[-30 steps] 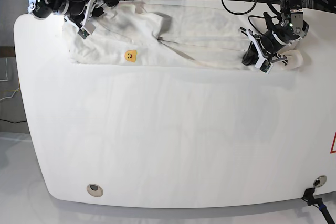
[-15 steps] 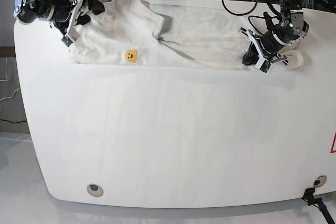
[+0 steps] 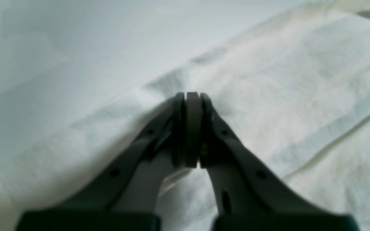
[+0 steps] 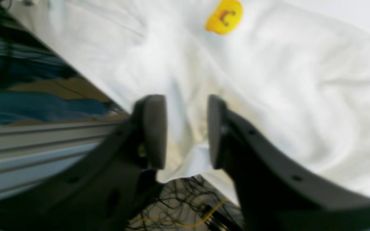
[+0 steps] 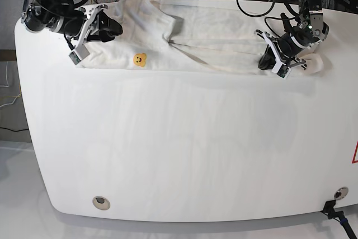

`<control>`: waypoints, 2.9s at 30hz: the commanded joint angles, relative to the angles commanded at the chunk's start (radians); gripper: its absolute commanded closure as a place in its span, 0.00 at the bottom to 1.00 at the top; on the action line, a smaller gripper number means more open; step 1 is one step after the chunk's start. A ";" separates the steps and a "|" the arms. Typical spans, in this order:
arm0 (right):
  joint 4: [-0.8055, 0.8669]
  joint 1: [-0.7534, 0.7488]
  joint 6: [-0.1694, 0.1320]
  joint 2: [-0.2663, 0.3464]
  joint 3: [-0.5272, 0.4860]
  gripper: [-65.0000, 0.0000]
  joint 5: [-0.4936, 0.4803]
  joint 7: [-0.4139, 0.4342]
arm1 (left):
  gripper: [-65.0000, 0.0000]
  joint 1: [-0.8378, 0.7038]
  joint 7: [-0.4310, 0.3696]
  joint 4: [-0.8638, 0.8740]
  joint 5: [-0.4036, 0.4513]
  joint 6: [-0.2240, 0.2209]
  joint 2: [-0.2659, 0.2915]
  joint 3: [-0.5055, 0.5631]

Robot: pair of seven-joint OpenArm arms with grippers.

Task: Fold the T-shirt properly
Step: 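Open the right gripper and move both grippers to the strip's ends, then grasp both ends of the white strip with both grippers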

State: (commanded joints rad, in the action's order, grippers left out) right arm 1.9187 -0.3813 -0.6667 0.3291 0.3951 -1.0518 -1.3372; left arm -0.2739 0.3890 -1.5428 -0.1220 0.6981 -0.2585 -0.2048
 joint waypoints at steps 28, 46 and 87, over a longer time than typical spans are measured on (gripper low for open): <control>-0.379 0.201 -0.006 -0.005 -0.115 1.00 0.451 0.219 | 1.00 0.147 0.000 0.118 0.002 0.000 0.000 0.000; -0.512 0.370 -0.003 0.009 -0.117 1.00 0.445 0.235 | 1.00 0.301 0.000 0.245 -0.003 0.000 0.003 0.006; -0.517 0.348 -0.005 -0.012 -0.118 1.00 0.446 0.244 | 1.00 0.097 0.110 0.080 -0.006 0.000 0.031 -0.052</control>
State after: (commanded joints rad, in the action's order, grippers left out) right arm 1.4016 -0.0330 -0.6713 0.3168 0.2770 -0.6053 -1.0932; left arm -0.1772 0.4994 -1.4630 -0.1281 0.6981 -0.2279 -0.2570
